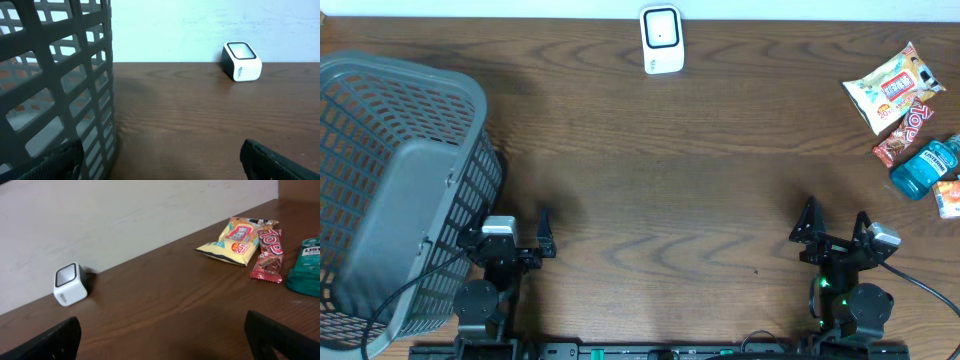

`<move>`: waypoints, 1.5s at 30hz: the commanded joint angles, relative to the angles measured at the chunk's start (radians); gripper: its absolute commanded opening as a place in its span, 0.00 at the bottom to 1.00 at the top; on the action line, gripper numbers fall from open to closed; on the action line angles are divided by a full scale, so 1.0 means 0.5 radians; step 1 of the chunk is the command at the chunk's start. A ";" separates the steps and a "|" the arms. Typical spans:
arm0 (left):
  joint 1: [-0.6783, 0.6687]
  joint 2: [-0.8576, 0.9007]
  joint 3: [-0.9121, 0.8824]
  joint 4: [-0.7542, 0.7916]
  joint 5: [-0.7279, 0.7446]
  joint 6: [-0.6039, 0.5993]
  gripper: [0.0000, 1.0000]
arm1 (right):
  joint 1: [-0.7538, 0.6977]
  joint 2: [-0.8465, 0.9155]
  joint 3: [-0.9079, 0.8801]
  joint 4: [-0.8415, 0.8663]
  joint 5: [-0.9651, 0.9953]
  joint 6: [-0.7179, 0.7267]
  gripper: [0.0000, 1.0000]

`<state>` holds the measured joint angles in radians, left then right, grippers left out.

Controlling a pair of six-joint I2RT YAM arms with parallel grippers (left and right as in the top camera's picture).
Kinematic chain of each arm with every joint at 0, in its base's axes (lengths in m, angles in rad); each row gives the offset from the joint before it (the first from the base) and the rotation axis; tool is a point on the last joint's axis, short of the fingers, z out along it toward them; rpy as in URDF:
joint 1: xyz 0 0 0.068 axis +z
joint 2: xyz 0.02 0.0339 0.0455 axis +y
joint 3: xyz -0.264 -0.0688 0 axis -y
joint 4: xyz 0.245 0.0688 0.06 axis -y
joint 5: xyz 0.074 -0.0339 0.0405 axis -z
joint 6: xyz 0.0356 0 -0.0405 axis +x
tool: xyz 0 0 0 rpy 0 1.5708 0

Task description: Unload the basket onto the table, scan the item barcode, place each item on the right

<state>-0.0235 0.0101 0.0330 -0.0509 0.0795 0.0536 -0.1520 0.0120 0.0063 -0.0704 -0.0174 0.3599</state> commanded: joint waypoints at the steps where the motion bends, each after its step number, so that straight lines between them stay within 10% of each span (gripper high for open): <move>1: -0.005 -0.017 -0.059 -0.021 0.010 0.027 1.00 | 0.016 -0.012 -0.002 -0.008 0.023 0.012 0.99; 45: -0.130 -0.012 -0.058 -0.021 0.080 0.093 1.00 | 0.016 -0.011 -0.002 -0.005 0.074 -0.265 0.99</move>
<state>-0.0864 0.0101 0.0322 -0.0475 0.1001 0.1055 -0.1520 0.0120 0.0063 -0.0700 -0.0029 0.3462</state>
